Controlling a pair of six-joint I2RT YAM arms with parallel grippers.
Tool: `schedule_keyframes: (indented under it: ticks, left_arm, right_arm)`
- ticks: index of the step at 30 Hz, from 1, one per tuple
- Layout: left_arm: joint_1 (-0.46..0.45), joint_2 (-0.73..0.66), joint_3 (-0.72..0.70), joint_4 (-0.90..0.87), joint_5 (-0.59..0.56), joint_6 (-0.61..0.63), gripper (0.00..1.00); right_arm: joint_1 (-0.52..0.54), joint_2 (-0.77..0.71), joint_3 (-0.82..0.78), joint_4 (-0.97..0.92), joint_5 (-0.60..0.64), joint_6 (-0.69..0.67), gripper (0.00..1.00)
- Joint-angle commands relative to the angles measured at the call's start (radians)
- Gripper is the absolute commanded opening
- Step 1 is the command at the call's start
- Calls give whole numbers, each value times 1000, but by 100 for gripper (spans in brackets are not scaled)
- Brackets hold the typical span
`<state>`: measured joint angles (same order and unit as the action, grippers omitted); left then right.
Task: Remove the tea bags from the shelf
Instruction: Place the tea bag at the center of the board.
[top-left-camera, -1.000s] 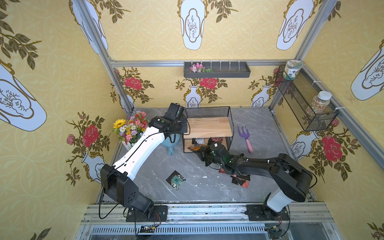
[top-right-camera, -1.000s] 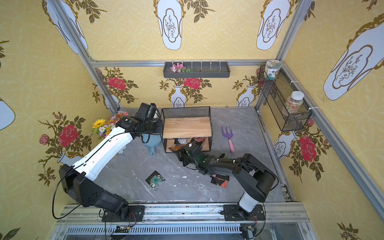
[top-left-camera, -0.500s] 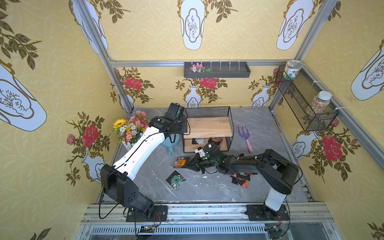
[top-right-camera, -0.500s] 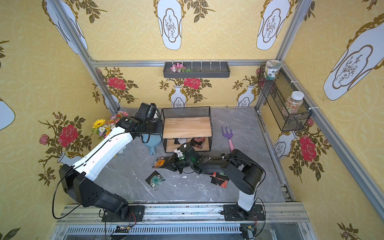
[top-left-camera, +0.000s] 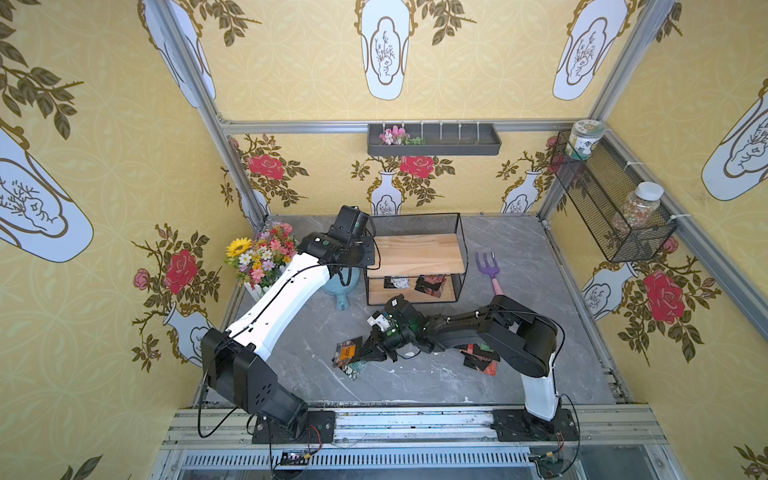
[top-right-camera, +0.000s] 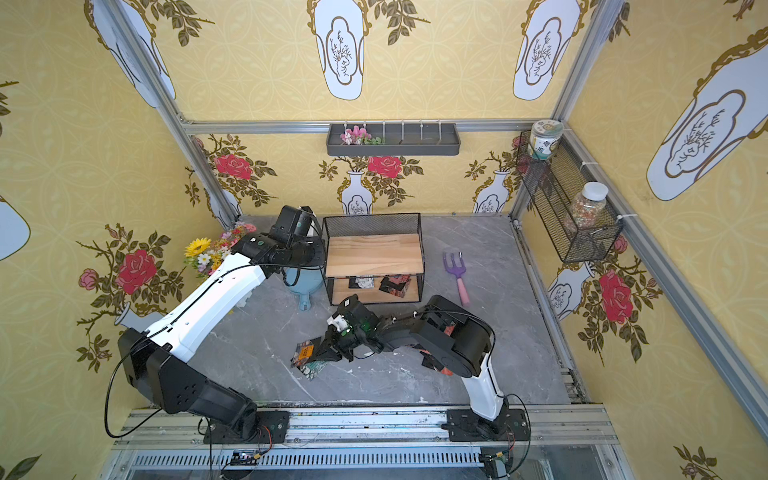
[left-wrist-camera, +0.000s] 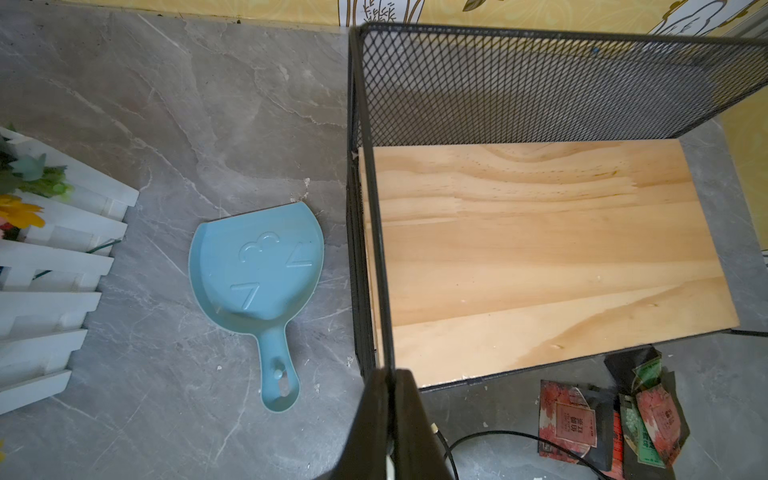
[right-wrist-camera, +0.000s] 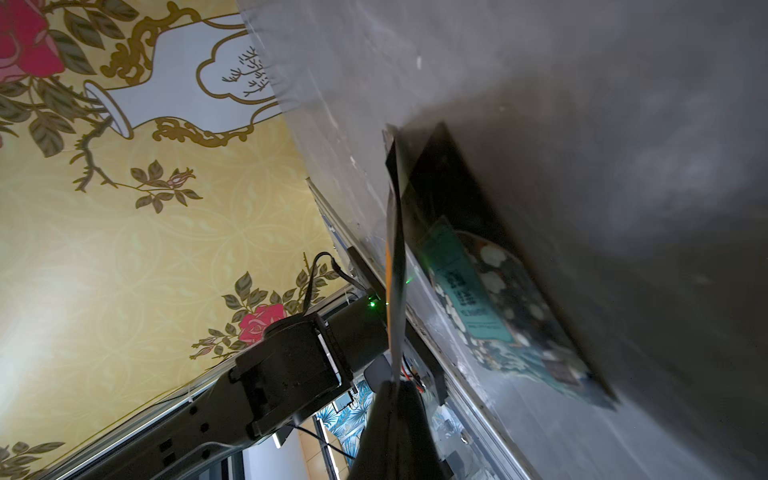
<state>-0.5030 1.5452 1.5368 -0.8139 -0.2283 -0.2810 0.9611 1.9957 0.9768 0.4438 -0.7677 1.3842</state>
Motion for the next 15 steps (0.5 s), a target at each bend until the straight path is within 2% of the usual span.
schedule_keyframes:
  ticks: [1, 8, 12, 15]
  left_arm:
    - [-1, 13, -2, -11, 30, 12, 0]
    - [0, 12, -14, -10, 32, 8, 0]
    - [-2, 10, -8, -10, 33, 5, 0]
    - [-1, 10, 0, -20, 30, -11, 0]
  right_arm:
    - [-6, -5, -12, -65, 30, -46, 0]
    - [-26, -49, -53, -112, 62, -67, 1]
    - [-30, -120, -76, -161, 104, -86, 30]
    - [-44, -202, -107, -204, 159, -100, 43]
